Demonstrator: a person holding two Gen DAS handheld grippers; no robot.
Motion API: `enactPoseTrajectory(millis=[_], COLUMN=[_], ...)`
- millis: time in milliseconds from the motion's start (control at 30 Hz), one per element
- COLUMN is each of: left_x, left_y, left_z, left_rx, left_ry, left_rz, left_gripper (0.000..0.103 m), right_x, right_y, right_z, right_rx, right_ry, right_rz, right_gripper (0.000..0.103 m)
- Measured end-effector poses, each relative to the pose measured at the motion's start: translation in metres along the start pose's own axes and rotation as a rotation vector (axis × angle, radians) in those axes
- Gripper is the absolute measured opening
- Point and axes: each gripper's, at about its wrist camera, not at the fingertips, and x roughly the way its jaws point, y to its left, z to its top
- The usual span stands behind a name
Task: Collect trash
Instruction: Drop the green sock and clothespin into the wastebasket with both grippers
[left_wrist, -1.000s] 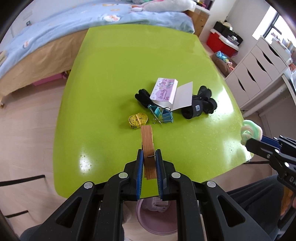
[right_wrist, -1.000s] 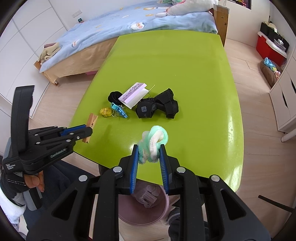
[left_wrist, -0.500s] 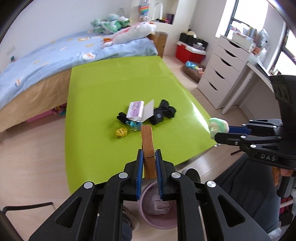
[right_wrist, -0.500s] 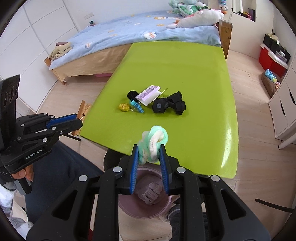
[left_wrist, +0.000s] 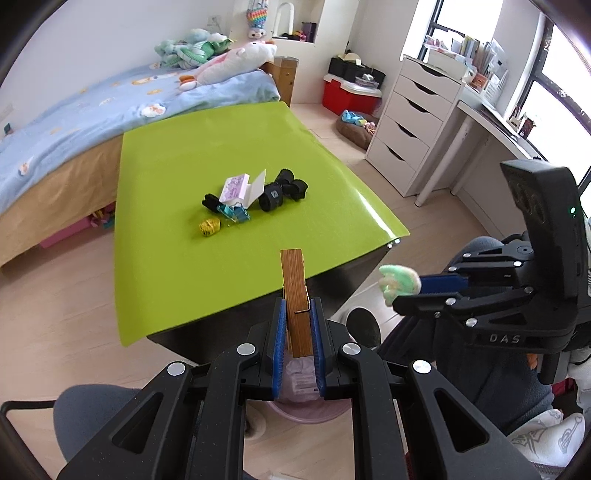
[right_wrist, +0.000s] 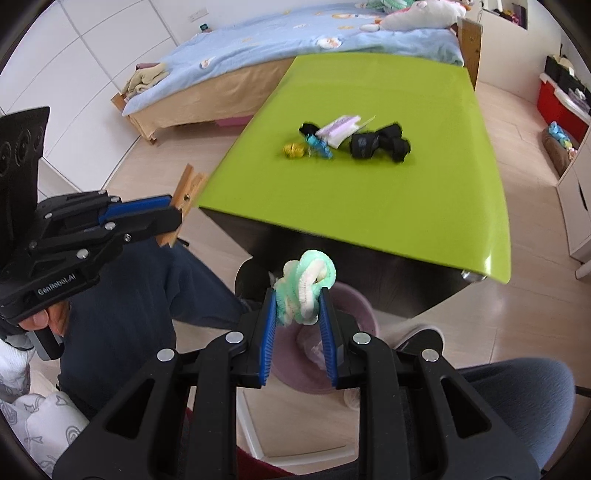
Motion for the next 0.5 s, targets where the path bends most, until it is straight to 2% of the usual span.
enactPoseTrajectory(millis=[133,200,233,267,300,333,367,500], left_x=[-0.001,-0.001,-0.002,-0.002,-0.002,-0.003,-0.002,-0.001], left_y=[-0.001,-0.002,-0.003,-0.003,-0.003,-0.004,-0.005,-0.008], left_z=[-0.007,-0.008,-0.009,-0.01,-0.01,-0.01,-0.01,-0.01], left_rx=[-0.005,-0.004,-0.002,-0.001,-0.001,0.003,0.006,0.017], left_ry=[0.009,0.011,0.012,0.013,0.013,0.014,0.015,0.023], left_rz=[-0.009,-0.013,-0.013,-0.014,-0.017,-0.018,-0.018,-0.025], left_gripper=[0.013,0.013,0.013,0.013,0.013,0.013,0.013,0.013], right_x=[0.006,0.008,0.008,0.009,0.007,0.007,0.006,-0.003], right_y=[0.005,0.006,0.006,0.006,0.005,0.003,0.002,-0.007], right_z=[-0.008,-0.009,-0.009,-0.009,-0.008,-0.007,-0.007,-0.006], right_rx=[-0.001,-0.002,-0.001,0.003,0.011,0.017,0.024,0.057], right_ry=[0.018,0.018,0.017,0.016,0.009,0.003,-0.004,-0.029], right_rz=[0.021,0.03,0.038,0.044,0.045,0.044,0.041,0.009], right_gripper=[0.022,0.027,0.033,0.052,0.064,0.082,0.089,0.094])
